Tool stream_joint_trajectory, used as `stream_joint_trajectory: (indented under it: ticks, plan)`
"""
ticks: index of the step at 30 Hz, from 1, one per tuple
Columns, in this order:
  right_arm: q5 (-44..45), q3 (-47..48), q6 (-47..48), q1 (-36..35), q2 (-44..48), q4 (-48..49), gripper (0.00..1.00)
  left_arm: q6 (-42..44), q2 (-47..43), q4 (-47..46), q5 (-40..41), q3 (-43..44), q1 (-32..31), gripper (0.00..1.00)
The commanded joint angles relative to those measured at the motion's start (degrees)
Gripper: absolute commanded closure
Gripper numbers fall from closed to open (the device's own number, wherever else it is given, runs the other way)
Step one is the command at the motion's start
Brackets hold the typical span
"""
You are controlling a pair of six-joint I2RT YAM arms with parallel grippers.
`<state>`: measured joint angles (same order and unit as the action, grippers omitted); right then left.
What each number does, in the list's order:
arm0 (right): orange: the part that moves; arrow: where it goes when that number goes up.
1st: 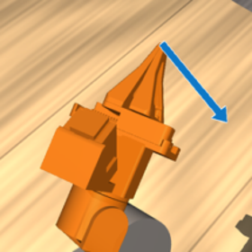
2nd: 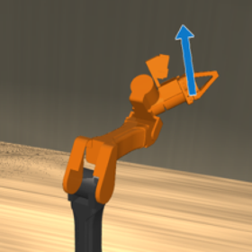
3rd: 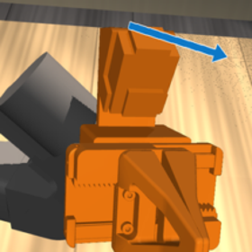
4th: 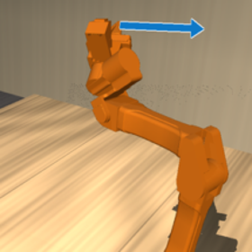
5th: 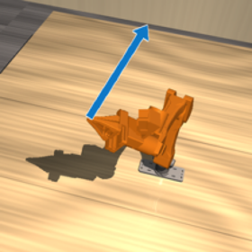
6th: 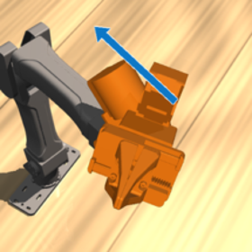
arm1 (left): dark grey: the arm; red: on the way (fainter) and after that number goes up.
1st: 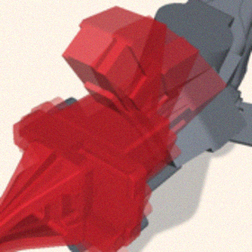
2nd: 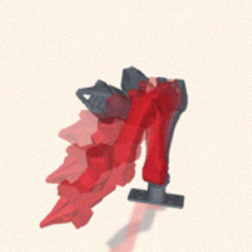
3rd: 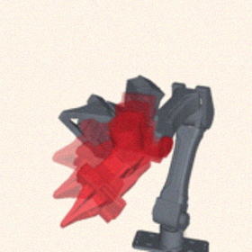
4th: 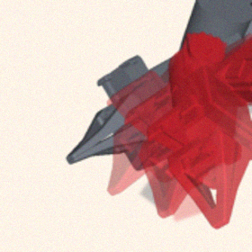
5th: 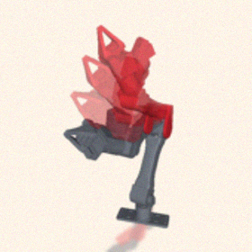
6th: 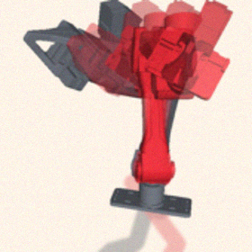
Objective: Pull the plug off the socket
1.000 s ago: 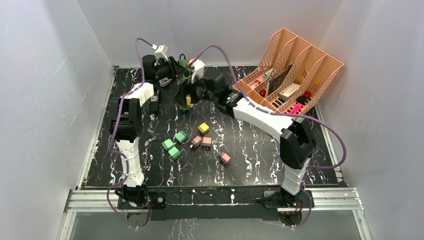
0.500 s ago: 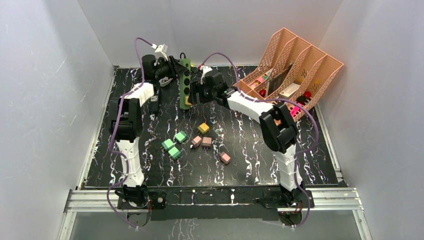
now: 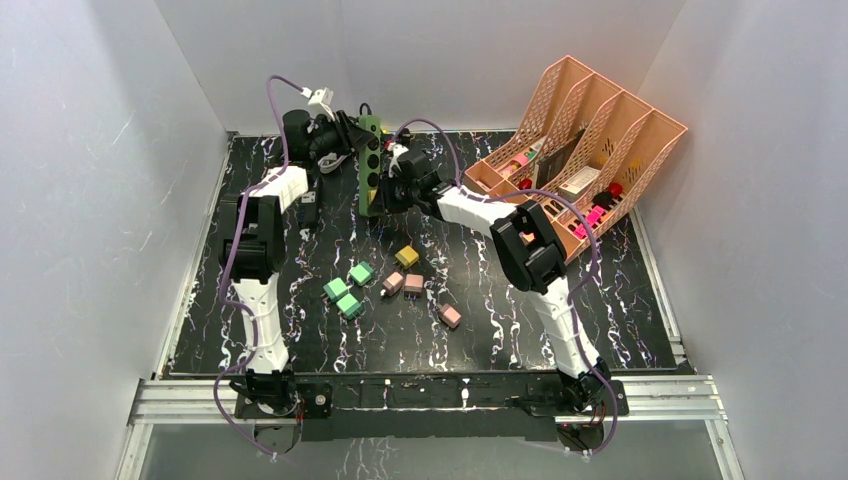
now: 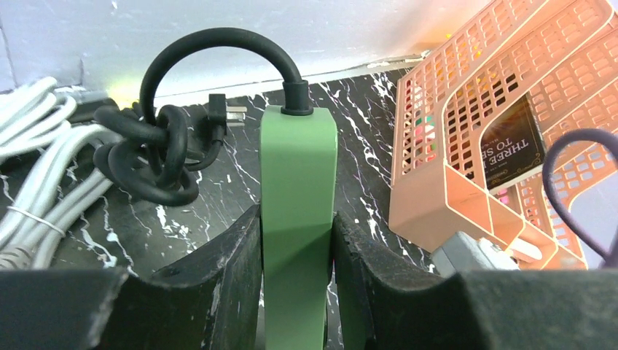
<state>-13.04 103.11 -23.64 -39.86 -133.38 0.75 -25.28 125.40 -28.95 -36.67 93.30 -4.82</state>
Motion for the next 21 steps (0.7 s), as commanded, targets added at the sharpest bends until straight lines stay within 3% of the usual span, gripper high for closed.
stream_joint_trajectory:
  ticks: [1, 5, 7, 9, 10, 12, 13, 15, 16, 17, 18, 19, 20, 21]
  plan:
    - [-1.3, 5.5, -1.0, 1.5, -2.8, 3.3, 1.00, 1.4, -0.5, -4.0, -2.6, 1.2, 0.2, 1.00]
    - [-3.0, 0.5, 1.2, 1.8, 1.2, 6.2, 1.00, 3.6, -0.8, -1.9, -2.0, 1.5, 0.3, 1.00]
    - [14.1, 3.1, 9.2, -1.1, 3.6, -3.8, 1.00, 4.3, -0.6, -1.3, -1.9, 1.7, 0.3, 1.00]
    - [31.4, 2.9, 22.0, -5.9, 5.5, -5.0, 1.00, 4.4, -0.4, -1.0, -1.8, 2.0, 0.4, 1.00]
    - [25.5, 1.4, 22.1, -5.9, 7.2, -4.6, 1.00, 4.3, -0.2, -1.2, -1.8, 2.0, 0.5, 1.00]
    - [-6.7, -4.5, 12.6, 0.2, 11.1, 3.4, 1.00, 3.7, 0.1, -1.6, -2.0, 2.1, 0.6, 1.00]
    - [-11.3, -6.2, 6.0, 2.9, 11.5, 5.3, 1.00, 3.6, 0.2, -1.6, -2.1, 2.1, 0.7, 1.00]
    - [18.4, -0.8, 10.7, 1.1, 12.6, -8.1, 1.00, 4.6, -0.2, -0.7, -1.6, 2.0, 0.7, 1.00]
    - [26.6, -3.5, 16.4, -2.0, 15.0, -4.7, 1.00, 5.1, -0.7, -0.3, -1.4, 2.0, 0.7, 1.00]
    - [16.0, -8.6, 16.7, -0.7, 18.6, 1.4, 1.00, 5.5, -0.8, -0.1, -1.3, 2.0, 0.8, 1.00]
    - [-4.3, -14.2, 9.6, 3.8, 21.1, 10.3, 1.00, 5.7, -0.7, 0.2, -1.3, 2.3, 0.8, 1.00]
    - [-16.7, -18.0, -2.4, 7.2, 21.1, 19.8, 1.00, 5.7, -0.7, 0.5, -1.4, 2.6, 0.9, 1.00]
    - [-7.9, -12.8, -3.0, 7.1, 19.9, 6.0, 1.00, 5.7, -0.6, 0.8, -1.4, 2.9, 1.1, 1.00]
    - [11.0, -1.6, 5.2, 3.8, 18.0, -9.8, 1.00, 5.8, -0.8, 1.0, -1.4, 3.0, 1.2, 1.00]
